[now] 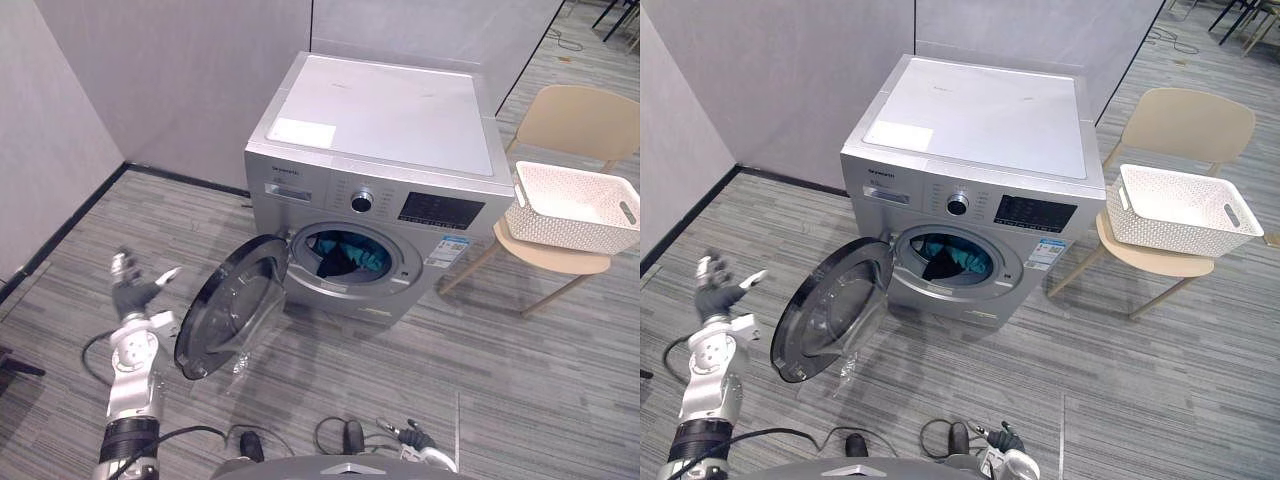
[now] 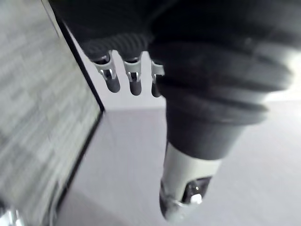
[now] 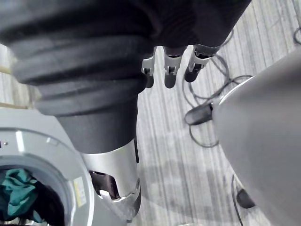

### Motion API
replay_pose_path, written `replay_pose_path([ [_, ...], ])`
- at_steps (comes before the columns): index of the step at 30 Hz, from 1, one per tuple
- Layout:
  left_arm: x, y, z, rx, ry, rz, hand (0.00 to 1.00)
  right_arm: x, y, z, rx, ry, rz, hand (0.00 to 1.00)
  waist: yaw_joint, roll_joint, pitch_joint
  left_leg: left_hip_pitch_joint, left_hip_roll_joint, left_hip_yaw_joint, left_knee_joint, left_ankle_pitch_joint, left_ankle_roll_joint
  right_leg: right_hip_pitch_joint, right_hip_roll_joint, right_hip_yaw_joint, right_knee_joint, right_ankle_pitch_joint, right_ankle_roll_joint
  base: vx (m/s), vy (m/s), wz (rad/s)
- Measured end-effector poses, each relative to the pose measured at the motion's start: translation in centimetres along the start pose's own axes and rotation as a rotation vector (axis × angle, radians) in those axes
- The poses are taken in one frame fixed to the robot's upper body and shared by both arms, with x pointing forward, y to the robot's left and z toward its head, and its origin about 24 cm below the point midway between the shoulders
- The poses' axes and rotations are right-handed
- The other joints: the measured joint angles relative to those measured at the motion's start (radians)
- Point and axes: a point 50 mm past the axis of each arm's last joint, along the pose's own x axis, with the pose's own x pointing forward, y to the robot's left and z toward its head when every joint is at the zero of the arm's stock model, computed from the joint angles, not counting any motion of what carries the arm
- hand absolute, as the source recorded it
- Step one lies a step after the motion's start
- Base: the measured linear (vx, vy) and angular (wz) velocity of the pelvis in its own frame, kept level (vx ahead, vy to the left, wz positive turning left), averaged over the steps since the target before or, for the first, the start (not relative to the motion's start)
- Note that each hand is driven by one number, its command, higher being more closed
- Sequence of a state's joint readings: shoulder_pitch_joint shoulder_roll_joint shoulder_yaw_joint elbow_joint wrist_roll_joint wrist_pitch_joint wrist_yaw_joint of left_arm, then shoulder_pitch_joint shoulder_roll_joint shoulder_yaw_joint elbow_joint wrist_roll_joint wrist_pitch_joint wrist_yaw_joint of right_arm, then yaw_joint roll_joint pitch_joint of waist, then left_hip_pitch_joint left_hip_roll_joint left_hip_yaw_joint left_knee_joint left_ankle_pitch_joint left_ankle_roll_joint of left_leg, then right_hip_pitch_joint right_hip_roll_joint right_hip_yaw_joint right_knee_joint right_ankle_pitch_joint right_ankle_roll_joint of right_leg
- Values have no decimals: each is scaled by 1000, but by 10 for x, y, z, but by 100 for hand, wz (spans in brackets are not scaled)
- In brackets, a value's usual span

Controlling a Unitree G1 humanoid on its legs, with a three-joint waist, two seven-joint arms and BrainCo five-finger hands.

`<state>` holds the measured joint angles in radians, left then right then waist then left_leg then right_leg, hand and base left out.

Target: Pick up the laundry basket with both hands and put the clothes into the washing machine.

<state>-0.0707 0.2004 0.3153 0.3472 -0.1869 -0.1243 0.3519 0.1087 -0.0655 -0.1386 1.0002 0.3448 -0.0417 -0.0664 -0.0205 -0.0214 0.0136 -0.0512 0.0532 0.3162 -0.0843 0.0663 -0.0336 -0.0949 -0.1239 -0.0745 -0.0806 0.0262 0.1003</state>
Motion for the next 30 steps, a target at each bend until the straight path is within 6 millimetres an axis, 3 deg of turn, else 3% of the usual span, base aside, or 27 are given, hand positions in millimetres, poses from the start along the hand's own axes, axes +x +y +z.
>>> replay_pose_path([
  [5,13,19,-12,68,73,152,0,-1,4,-4,10,4,3,0,12,-30,2,-33,13,32,0,-3,-7,-43,8,12,-1,4,-18,-40,-15,-12],
  [9,6,25,-54,127,284,187,0,-2,11,-1,13,-12,20,0,16,-54,16,-58,24,78,6,-5,-11,-88,17,39,1,16,-36,30,-18,-28],
  [11,-1,21,-72,119,382,189,0,-3,13,-1,21,-20,28,0,15,-63,17,-71,31,94,7,-7,-16,-111,23,43,6,24,-48,59,-30,-26],
  [14,-17,-4,-95,90,514,115,0,-3,18,6,30,-52,39,0,14,-72,48,-92,52,107,55,-36,-23,-126,29,35,14,40,-67,68,-32,-18],
  [19,-40,-25,-114,146,595,38,0,-4,17,19,62,-109,17,0,45,-31,72,-162,107,128,203,-121,-30,-166,53,37,39,107,-93,62,-44,-19],
  [21,-48,-28,-121,200,618,-1,0,-4,19,19,74,-112,19,0,52,-29,71,-163,114,136,218,-134,-33,-168,56,39,44,109,-92,40,-6,-15],
  [24,-68,-40,-133,385,612,-192,0,-4,20,20,92,-114,15,0,60,-29,71,-159,111,148,223,-143,-29,-175,52,53,56,120,-76,-3,30,-8],
  [26,-99,-73,-140,561,548,-554,0,-4,21,21,93,-117,19,0,52,-29,71,-158,92,150,222,-147,-22,-179,35,62,58,130,-60,-41,75,-5],
  [28,-125,-93,-141,599,504,-754,0,-3,20,23,94,-122,19,0,39,-29,71,-158,75,149,220,-148,-18,-182,23,64,58,132,-46,-42,67,1],
  [30,-167,-132,-125,555,397,-1134,0,-3,22,26,99,-137,24,0,13,-26,69,-158,55,147,220,-149,-3,-181,4,65,58,134,-34,-68,99,5],
])
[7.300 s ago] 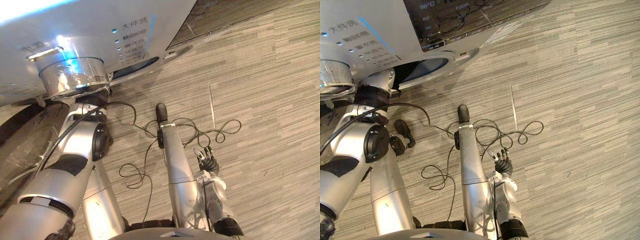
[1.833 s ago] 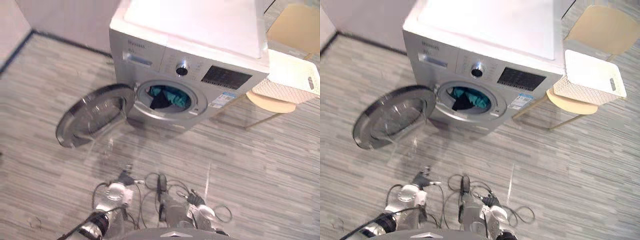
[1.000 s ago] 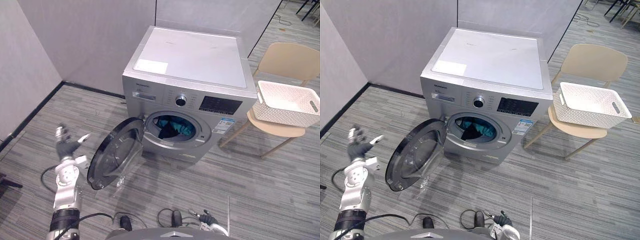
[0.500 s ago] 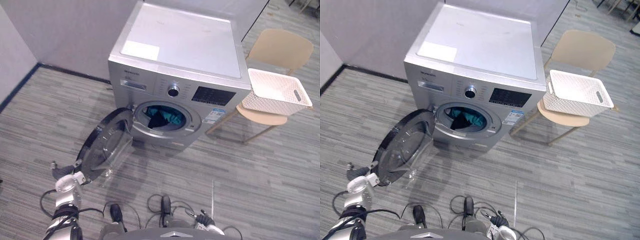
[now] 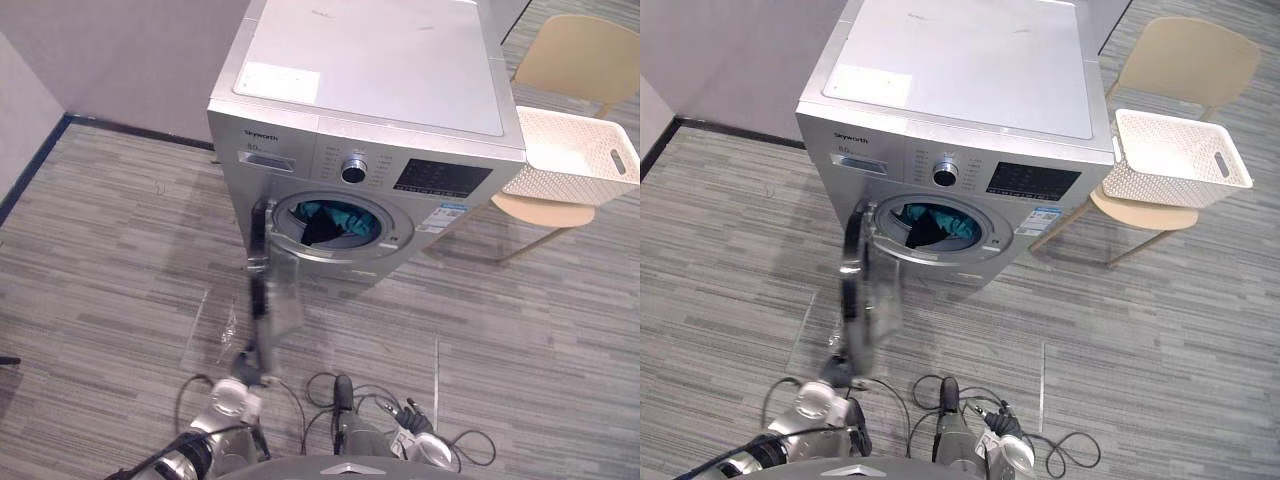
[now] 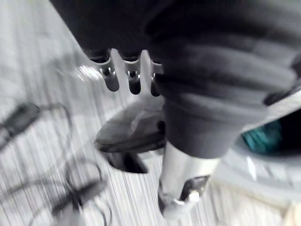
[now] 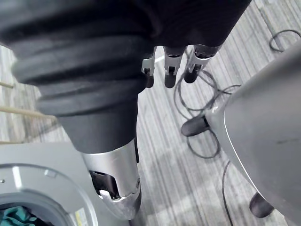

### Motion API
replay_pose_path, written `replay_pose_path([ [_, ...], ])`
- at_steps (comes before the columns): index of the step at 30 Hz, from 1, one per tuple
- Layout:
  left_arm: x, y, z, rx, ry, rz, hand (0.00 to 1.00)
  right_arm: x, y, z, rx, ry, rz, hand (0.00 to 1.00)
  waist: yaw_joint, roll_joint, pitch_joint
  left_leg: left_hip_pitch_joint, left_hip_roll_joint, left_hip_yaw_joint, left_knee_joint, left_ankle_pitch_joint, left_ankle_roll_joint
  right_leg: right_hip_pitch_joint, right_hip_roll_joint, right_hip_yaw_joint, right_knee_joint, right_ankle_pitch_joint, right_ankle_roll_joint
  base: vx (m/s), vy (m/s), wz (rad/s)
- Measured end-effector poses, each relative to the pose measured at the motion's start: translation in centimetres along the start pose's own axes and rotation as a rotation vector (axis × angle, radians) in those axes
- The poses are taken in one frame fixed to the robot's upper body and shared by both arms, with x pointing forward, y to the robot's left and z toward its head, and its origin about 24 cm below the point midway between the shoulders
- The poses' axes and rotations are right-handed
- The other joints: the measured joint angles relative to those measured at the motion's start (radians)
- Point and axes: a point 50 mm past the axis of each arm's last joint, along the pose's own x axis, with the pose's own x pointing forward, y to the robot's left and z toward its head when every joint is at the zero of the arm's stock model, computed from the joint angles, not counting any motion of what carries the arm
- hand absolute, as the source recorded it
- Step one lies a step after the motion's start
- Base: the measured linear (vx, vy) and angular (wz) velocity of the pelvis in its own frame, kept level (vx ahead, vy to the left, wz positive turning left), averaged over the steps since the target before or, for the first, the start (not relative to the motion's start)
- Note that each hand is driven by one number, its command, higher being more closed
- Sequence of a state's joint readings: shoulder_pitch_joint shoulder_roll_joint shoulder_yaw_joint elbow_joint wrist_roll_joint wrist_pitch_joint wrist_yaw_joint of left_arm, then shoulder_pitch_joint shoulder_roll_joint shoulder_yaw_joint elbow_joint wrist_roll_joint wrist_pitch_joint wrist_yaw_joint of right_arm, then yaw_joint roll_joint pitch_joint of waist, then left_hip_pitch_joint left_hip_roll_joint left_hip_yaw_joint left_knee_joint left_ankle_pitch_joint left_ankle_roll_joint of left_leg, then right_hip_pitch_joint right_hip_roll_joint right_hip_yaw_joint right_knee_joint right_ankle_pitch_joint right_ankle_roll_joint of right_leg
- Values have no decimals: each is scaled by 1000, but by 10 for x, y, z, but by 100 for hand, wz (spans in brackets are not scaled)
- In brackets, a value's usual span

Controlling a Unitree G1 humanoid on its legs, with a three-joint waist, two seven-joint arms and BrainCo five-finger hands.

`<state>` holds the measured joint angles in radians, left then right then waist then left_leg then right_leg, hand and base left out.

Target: Pick up the laundry basket with both hands and put the clothes into the washing machine.

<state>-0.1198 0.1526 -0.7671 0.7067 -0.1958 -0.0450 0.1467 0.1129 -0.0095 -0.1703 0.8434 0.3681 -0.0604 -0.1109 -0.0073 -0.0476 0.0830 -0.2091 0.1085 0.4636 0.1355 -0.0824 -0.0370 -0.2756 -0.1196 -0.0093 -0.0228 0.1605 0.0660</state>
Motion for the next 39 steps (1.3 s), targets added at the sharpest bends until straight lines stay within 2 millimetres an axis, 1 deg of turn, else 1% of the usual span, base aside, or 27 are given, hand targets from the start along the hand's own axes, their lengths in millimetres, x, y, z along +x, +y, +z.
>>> replay_pose_path([
  [2,-3,-33,35,11,-159,-203,0,0,0,0,-1,-3,0,0,-14,4,-4,4,-11,-2,-1,2,7,3,-9,3,0,1,5,-48,75,4],
  [3,-12,-55,69,-9,-304,-360,0,0,-2,1,-5,-6,-4,0,-32,14,-9,9,-19,-5,-3,4,12,10,-16,4,-1,-2,9,-37,63,3],
  [4,-16,-61,81,-24,-356,-408,0,1,-4,1,-9,-5,-6,0,-37,18,-10,16,-21,-5,-6,6,14,14,-17,6,-1,-2,10,-38,64,1],
  [5,-24,-69,104,-53,-449,-475,0,1,-7,2,-18,-4,-12,0,-49,31,-19,28,-24,-5,-14,8,18,23,-17,11,-3,-6,15,0,0,0],
  [6,-27,-70,114,-70,-490,-497,0,1,-9,1,-24,1,-18,0,-55,37,-22,35,-25,-7,-17,8,18,31,-17,12,-5,-8,17,0,0,0],
  [7,-34,-69,132,-100,-565,-532,0,1,-16,-2,-41,21,-34,0,-59,54,-35,41,-25,-6,-18,8,18,36,-17,17,-6,-16,27,0,0,0],
  [9,-43,-57,157,-163,-681,-528,0,-2,-27,-7,-62,36,-55,0,-60,82,-57,42,-32,-2,-32,13,17,37,-23,22,-15,-40,50,-40,-3,-6],
  [11,-44,-49,163,-188,-713,-507,0,-1,-29,-5,-84,34,-53,0,-62,85,-59,56,-45,0,-53,25,11,47,-31,22,-28,-68,69,-48,-11,-3],
  [13,-42,-43,162,-206,-709,-488,0,-1,-28,-5,-93,34,-45,0,-66,86,-59,69,-50,-2,-81,48,8,52,-31,21,-33,-86,67,-54,-23,5],
  [16,-42,-42,152,-218,-676,-474,0,-2,-28,-7,-94,42,-40,0,-79,77,-66,96,-57,-22,-129,77,5,68,-26,7,-34,-99,64,-53,-22,12],
  [17,-42,-41,148,-221,-664,-470,0,-2,-29,-9,-94,47,-39,0,-79,84,-73,107,-62,-25,-148,86,5,71,-27,3,-34,-102,67,-33,0,8],
  [18,-42,-40,144,-227,-652,-465,0,-2,-29,-10,-95,55,-42,0,-79,75,-77,110,-67,-26,-165,95,6,70,-30,1,-36,-102,68,-17,9,5],
  [19,-42,-40,141,-229,-643,-462,0,-2,-30,-11,-95,59,-43,0,-78,83,-85,115,-71,-27,-175,100,9,71,-31,1,-36,-102,68,-10,14,4],
  [21,-42,-38,133,-245,-614,-447,0,-2,-30,-12,-97,64,-44,0,-79,71,-91,125,-81,-28,-198,109,10,72,-35,1,-37,-102,68,0,0,0],
  [22,-42,-37,130,-244,-607,-445,0,-2,-30,-12,-97,64,-43,0,-79,76,-95,126,-82,-28,-200,110,12,72,-35,0,-37,-101,66,0,0,0],
  [23,-42,-36,126,-246,-592,-439,0,-2,-29,-13,-96,67,-40,0,-80,66,-95,128,-86,-30,-210,115,16,71,-37,-1,-37,-99,64,17,12,4],
  [24,-41,-35,124,-247,-584,-433,0,-2,-28,-14,-96,68,-39,0,-81,67,-97,129,-88,-33,-212,116,17,72,-39,-3,-38,-99,64,21,12,9],
  [27,-24,-19,97,-212,-465,-333,0,-3,-29,-17,-97,81,-43,0,-80,55,-98,144,-93,-47,-213,119,24,102,-43,-11,-48,-98,63,33,5,13],
  [28,-11,1,64,-186,-326,-221,0,-2,-29,-19,-101,100,-48,0,-80,44,-109,147,-96,-53,-213,118,24,109,-44,-24,-52,-98,63,32,-3,12],
  [29,-7,9,50,-187,-265,-176,0,-2,-28,-20,-102,103,-47,0,-79,41,-107,148,-96,-56,-213,118,24,114,-44,-28,-55,-99,61,31,-12,11],
  [31,-1,40,-1,-219,-45,-13,0,0,-25,-21,-110,122,-46,0,-77,31,-103,151,-95,-58,-213,118,24,119,-43,-31,-57,-100,59,5,-7,2],
  [32,-7,61,-40,-238,128,112,0,2,-22,-20,-114,135,-44,0,-75,25,-98,155,-95,-57,-212,118,24,124,-42,-31,-57,-101,57,0,0,0],
  [33,-17,74,-66,-260,250,200,0,3,-21,-21,-120,152,-45,0,-72,20,-94,162,-95,-58,-212,117,24,131,-42,-31,-57,-101,56,0,0,0],
  [34,-26,81,-82,-286,320,256,0,4,-20,-21,-121,157,-45,0,-68,18,-93,166,-95,-58,-212,116,24,136,-41,-32,-57,-102,54,0,0,0],
  [36,-63,96,-129,-392,502,453,0,5,-20,-21,-110,177,-54,0,-39,13,-88,192,-97,-64,-212,106,24,164,-42,-36,-57,-102,47,19,-8,5],
  [38,-86,94,-152,-472,591,541,0,5,-22,-21,-90,182,-64,0,-24,13,-87,212,-102,-83,-212,93,22,195,-49,-59,-55,-116,34,37,9,28],
  [39,-98,90,-164,-500,635,569,0,6,-23,-20,-80,181,-70,0,-14,11,-85,226,-110,-98,-212,86,26,209,-58,-68,-43,-138,37,45,36,38],
])
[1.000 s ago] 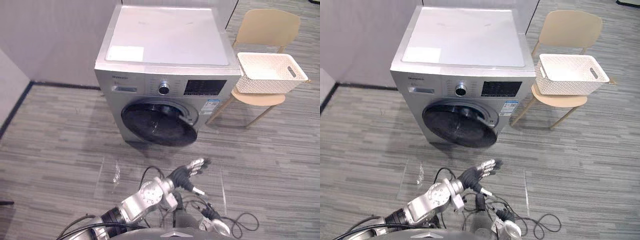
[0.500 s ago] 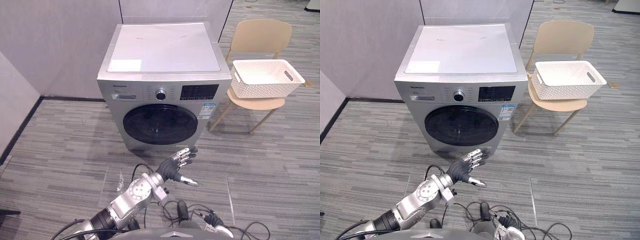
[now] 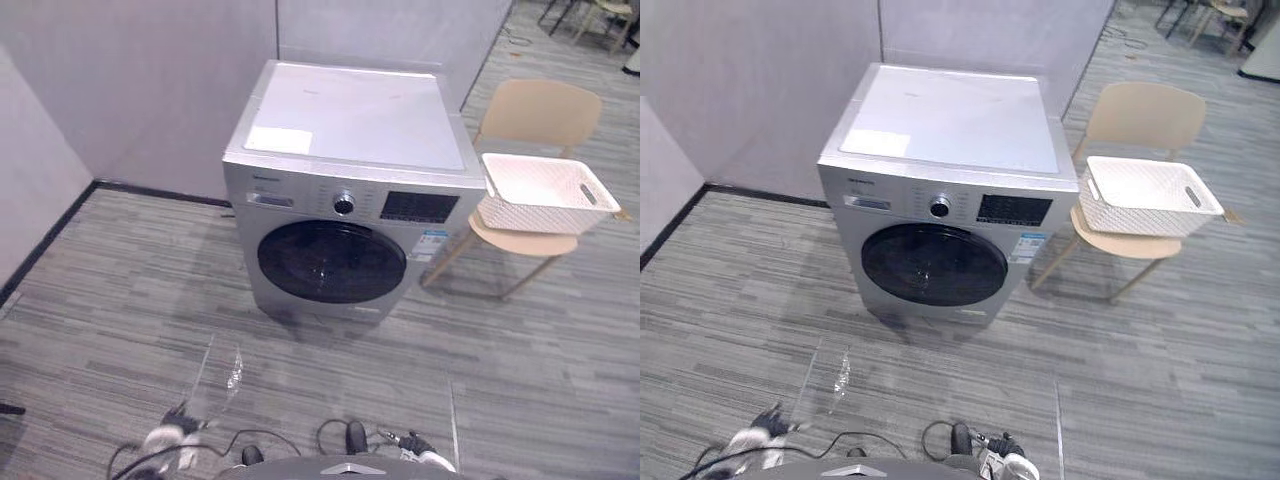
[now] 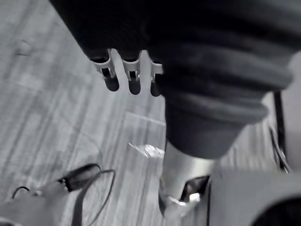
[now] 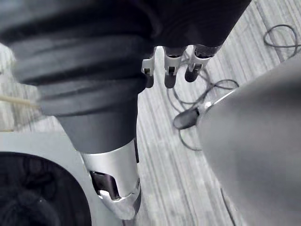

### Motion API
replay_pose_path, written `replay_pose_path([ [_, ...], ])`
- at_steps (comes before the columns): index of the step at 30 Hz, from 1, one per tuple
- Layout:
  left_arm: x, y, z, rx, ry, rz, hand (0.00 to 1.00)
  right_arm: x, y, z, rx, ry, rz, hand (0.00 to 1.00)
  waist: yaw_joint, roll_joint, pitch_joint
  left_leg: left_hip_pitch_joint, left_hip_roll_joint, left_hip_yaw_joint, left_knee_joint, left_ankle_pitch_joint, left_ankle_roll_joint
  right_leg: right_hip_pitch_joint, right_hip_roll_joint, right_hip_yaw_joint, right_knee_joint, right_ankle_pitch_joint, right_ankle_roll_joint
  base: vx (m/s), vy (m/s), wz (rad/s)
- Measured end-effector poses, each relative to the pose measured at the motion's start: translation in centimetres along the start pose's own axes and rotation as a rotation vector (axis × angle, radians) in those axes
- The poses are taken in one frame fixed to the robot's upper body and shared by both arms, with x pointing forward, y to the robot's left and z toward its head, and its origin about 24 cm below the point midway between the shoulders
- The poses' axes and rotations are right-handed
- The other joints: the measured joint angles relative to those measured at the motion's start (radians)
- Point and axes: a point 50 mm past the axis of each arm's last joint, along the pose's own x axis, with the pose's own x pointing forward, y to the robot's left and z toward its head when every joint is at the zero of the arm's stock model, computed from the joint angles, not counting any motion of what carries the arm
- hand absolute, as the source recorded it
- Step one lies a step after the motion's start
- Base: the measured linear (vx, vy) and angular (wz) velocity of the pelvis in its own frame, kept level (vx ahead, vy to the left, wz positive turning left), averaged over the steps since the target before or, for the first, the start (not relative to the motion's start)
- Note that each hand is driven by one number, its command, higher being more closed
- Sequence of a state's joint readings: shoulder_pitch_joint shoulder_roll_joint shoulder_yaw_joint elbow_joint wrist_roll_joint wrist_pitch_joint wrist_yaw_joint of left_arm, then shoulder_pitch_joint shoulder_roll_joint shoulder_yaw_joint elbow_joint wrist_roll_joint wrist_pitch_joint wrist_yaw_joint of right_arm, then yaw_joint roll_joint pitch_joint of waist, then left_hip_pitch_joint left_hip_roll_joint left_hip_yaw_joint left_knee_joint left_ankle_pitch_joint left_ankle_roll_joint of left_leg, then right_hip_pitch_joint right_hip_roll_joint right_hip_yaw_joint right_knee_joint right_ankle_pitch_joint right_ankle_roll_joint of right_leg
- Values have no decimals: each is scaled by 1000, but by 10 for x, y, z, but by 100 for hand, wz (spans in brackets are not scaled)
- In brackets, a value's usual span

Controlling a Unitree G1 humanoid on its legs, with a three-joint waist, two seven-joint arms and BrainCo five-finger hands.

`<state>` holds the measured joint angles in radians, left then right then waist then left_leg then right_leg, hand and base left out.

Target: Pick up the laundry basket with both hands and put the clothes into the washing machine.

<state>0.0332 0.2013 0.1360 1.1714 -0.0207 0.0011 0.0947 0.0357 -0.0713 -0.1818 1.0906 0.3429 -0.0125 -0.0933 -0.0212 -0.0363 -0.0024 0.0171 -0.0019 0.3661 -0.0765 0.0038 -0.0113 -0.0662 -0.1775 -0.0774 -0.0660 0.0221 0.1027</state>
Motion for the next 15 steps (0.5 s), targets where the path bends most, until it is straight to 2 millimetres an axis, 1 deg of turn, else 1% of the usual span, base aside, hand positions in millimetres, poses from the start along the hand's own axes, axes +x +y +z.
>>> replay_pose_path([
  [1,-1,1,-7,-10,18,5,0,0,-1,1,-1,-2,-3,0,6,0,0,4,-6,-10,1,-4,3,1,-10,-16,18,-17,7,32,48,43],
  [2,-3,-1,-14,-22,36,1,0,1,-2,3,-5,-7,-7,0,13,-1,1,5,-16,-28,12,-16,13,0,-28,-34,63,-50,17,88,128,81],
  [3,-5,-10,-23,-38,58,-25,0,1,-5,4,12,-3,-18,0,14,-14,15,1,-46,-72,58,-49,37,-2,-83,-78,167,-115,20,99,138,105],
  [4,-7,-17,-27,-48,69,-45,0,1,-10,4,33,1,-34,0,15,-13,17,-5,-67,-101,90,-72,51,5,-121,-106,233,-137,9,97,157,114],
  [5,-8,-22,-28,-60,72,-61,0,0,-16,2,47,3,-50,0,11,1,24,-4,-66,-132,120,-91,60,2,-132,-104,318,-110,-1,45,116,112],
  [6,-8,-23,-29,-73,72,-62,0,0,-19,1,59,1,-60,0,12,1,40,-5,-71,-176,173,-123,78,-35,-154,-82,478,-92,-34,52,181,138],
  [7,-8,-24,-24,-86,45,-62,0,-2,-21,-2,81,0,-63,0,9,11,46,-12,-72,-230,237,-156,94,-112,-149,7,690,-17,-131,83,219,160],
  [8,-9,-27,-22,-93,34,-67,0,-2,-17,2,73,-22,-47,0,9,18,58,-19,-77,-281,279,-180,111,-206,-118,106,869,77,-180,98,206,129],
  [9,-8,-25,-20,-100,28,-62,0,-2,-15,4,72,-30,-40,0,13,13,59,-18,-79,-297,294,-189,115,-246,-92,154,944,73,-168,136,152,109],
  [10,-8,-25,-19,-107,25,-58,0,-2,-5,5,77,-36,-14,0,14,4,60,-17,-80,-340,310,-201,120,-301,-33,206,1026,2,-98,163,105,102],
  [11,-8,-24,-16,-108,15,-54,0,-2,4,7,86,-51,8,0,11,-4,63,-20,-80,-389,315,-204,120,-334,20,216,1020,-57,-68,214,91,120],
  [12,-7,-23,-14,-104,4,-53,0,-3,7,8,90,-60,16,0,5,-7,65,-21,-82,-419,313,-204,119,-351,47,216,975,-85,-50,323,65,134],
  [13,-7,-24,-12,-91,-2,-53,0,-3,7,9,101,-62,13,0,3,-9,67,3,-94,-462,299,-211,110,-350,66,218,831,-116,-3,330,35,106],
  [14,-7,-25,-12,-91,-2,-54,0,-3,6,8,113,-60,8,0,4,-7,68,13,-97,-470,294,-216,104,-340,70,220,760,-121,4,325,17,90],
  [15,-8,-26,-12,-93,-3,-58,0,-3,5,8,121,-61,2,0,7,-3,70,32,-101,-487,292,-226,100,-321,78,233,645,-123,7,225,-5,48],
])
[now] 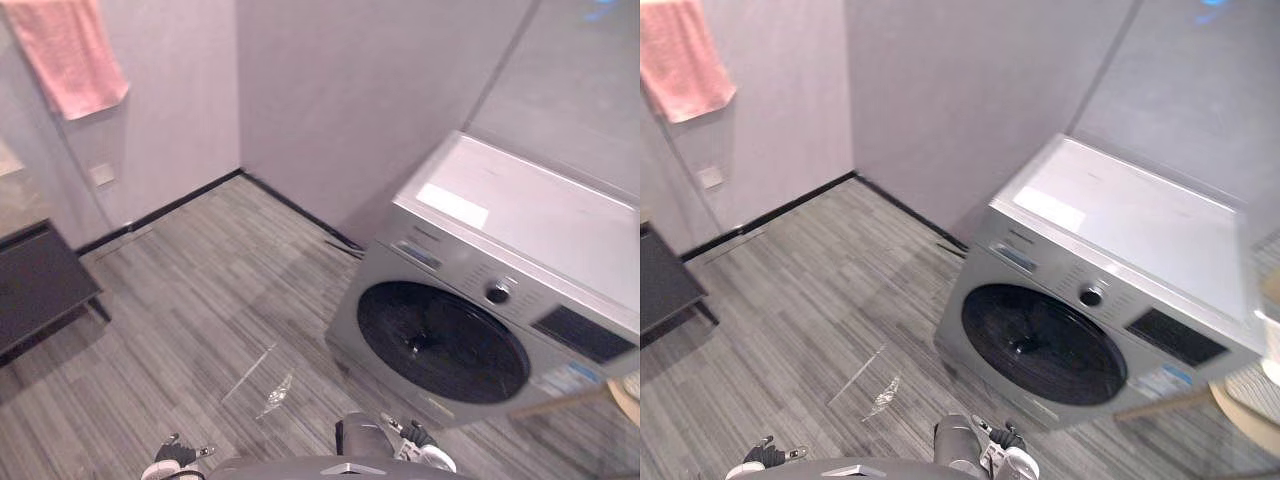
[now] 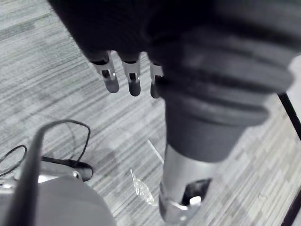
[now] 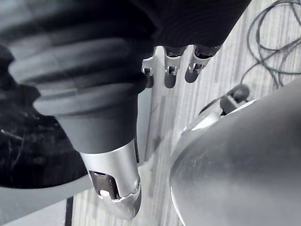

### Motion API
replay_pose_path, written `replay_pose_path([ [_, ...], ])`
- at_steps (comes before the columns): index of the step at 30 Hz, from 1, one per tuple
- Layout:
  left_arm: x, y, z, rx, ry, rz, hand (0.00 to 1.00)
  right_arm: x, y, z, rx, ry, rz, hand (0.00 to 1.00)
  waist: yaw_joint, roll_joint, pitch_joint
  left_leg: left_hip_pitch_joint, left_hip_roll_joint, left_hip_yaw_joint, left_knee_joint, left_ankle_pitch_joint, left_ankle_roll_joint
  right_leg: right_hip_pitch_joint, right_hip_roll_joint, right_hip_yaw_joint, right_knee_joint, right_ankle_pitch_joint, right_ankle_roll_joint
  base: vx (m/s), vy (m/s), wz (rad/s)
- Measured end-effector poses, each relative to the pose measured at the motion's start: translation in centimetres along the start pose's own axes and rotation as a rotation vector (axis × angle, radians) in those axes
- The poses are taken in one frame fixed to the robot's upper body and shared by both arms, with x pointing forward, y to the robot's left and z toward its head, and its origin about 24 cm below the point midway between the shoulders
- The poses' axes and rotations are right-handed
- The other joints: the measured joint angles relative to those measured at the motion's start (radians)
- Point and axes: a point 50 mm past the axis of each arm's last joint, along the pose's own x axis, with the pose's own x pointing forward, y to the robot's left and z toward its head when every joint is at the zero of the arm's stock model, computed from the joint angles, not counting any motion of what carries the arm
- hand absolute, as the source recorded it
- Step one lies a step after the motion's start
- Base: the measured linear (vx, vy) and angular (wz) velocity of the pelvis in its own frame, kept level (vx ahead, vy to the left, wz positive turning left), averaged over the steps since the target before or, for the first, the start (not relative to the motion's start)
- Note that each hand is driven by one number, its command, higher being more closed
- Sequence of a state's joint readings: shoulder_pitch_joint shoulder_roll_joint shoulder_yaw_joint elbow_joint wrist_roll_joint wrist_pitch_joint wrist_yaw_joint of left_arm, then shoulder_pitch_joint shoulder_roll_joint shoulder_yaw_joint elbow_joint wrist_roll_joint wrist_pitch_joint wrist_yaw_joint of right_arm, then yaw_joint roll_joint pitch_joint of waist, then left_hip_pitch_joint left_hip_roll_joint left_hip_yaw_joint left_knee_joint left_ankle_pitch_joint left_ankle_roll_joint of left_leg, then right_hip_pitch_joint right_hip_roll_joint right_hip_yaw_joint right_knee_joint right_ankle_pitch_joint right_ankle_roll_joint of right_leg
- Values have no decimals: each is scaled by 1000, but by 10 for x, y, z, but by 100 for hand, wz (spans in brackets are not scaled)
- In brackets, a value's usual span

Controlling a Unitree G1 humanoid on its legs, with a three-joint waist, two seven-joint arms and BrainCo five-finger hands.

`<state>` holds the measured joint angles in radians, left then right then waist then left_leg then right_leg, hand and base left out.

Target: Pick up the laundry basket with both hands and put the clothes into the washing machine.

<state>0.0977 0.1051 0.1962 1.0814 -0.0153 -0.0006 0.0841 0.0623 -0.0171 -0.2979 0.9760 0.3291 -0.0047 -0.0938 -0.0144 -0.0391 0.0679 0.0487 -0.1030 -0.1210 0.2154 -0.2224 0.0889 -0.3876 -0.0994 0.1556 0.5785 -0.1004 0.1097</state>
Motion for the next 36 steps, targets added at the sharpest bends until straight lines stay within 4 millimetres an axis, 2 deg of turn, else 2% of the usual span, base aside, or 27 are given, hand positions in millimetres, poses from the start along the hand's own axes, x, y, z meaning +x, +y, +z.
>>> replay_pose_path([
  [2,0,-2,3,19,-13,-5,0,0,1,1,22,-4,1,0,2,2,1,55,-17,-53,-27,-2,3,23,4,8,-199,4,-6,404,-64,67],
  [4,0,-6,7,27,-26,-12,0,0,2,2,23,-9,4,0,1,3,1,107,-20,-97,-68,-7,-5,22,14,19,-230,15,-22,446,-174,79],
  [5,0,-8,8,33,-30,-17,0,0,3,2,24,-8,8,0,-3,0,-2,142,-18,-130,-85,-19,-27,24,21,18,-220,27,-33,551,-315,99],
  [6,0,-8,5,28,-26,-16,0,0,7,4,13,-11,21,0,-5,-4,-7,168,-12,-134,-85,-36,-56,26,21,-6,-211,60,-32,545,-332,97],
  [7,0,-8,5,20,-28,-13,0,1,9,5,11,-14,26,0,-5,-9,-12,178,-11,-133,-80,-45,-71,25,26,-12,-215,92,-39,450,-309,71],
  [8,-1,-11,4,-10,-25,-4,0,2,15,10,-5,-21,44,0,1,-7,-36,177,6,-130,-40,-71,-97,27,44,-16,-201,99,-3,464,-300,34],
  [9,-3,-15,-3,-26,-5,-8,0,4,20,21,-18,-47,60,0,-2,32,-48,135,33,-129,51,-78,-105,42,69,-45,-203,92,-27,463,-295,27],
  [10,-3,-20,-3,-29,1,-18,0,5,24,28,-22,-66,69,0,-8,42,-53,103,34,-128,106,-69,-113,47,70,-58,-209,85,-38,463,-286,24],
  [11,-3,-30,-3,-39,6,-39,0,7,28,38,-40,-95,82,0,-13,54,-51,57,29,-115,219,-29,-128,76,70,-73,-227,74,-56,439,-282,28],
  [12,-4,-33,-2,-39,1,-42,0,7,28,41,-54,-104,82,0,-7,52,-49,18,32,-80,333,27,-133,126,68,-78,-255,66,-69,424,-266,25],
  [13,-3,-32,-1,-37,-1,-39,0,7,26,40,-62,-100,79,0,-5,48,-44,8,50,-39,381,24,-127,160,69,-88,-272,62,-76,377,-224,35],
  [14,-3,-31,-1,-35,-2,-30,0,8,24,34,-79,-78,71,0,-13,55,-38,0,109,51,461,8,-120,230,69,-118,-290,51,-92,302,-186,50],
  [15,-4,-32,0,-27,-8,-30,0,8,15,29,-84,-62,47,0,-16,46,-31,-16,175,141,524,-8,-118,281,68,-144,-297,42,-107,297,-172,57],
  [16,-4,-32,1,-24,-12,-31,0,8,10,26,-88,-49,33,0,-16,48,-29,-30,218,195,542,-16,-117,307,65,-158,-303,41,-108,185,-94,43],
  [18,-4,-34,2,-21,-16,-34,0,7,6,23,-90,-41,21,0,-19,54,-27,-71,264,268,474,-6,-132,331,53,-187,-315,37,-102,94,6,38],
  [19,-4,-37,2,-13,-17,-42,0,8,6,24,-88,-43,19,0,-24,71,-19,-95,275,284,370,60,-167,332,54,-206,-313,23,-81,54,58,44],
  [21,-4,-39,5,23,-25,-55,0,6,6,16,-77,-16,14,0,-26,70,-18,-67,234,291,237,43,-194,313,33,-206,-318,4,-56,4,72,75],
  [22,-3,-39,7,50,-27,-58,0,6,6,16,-54,-18,11,0,-37,65,-8,-37,215,313,110,45,-190,311,18,-224,-342,0,-49,-56,83,100],
  [26,-3,-37,5,59,-21,-53,0,5,6,11,-28,-6,0,0,-41,61,-5,28,207,310,-93,63,-166,316,18,-275,-347,0,-50,-67,50,60],
  [31,-3,-36,3,105,-17,-53,0,5,9,8,-42,-4,10,0,-43,52,-22,45,198,299,-137,96,-165,316,18,-274,-355,6,-53,-91,-15,4],
  [36,-2,-36,2,114,-7,-53,0,3,-8,-4,-58,40,-32,0,-44,58,-19,62,198,284,-188,135,-171,315,24,-281,-360,13,-56,-40,-29,6],
])
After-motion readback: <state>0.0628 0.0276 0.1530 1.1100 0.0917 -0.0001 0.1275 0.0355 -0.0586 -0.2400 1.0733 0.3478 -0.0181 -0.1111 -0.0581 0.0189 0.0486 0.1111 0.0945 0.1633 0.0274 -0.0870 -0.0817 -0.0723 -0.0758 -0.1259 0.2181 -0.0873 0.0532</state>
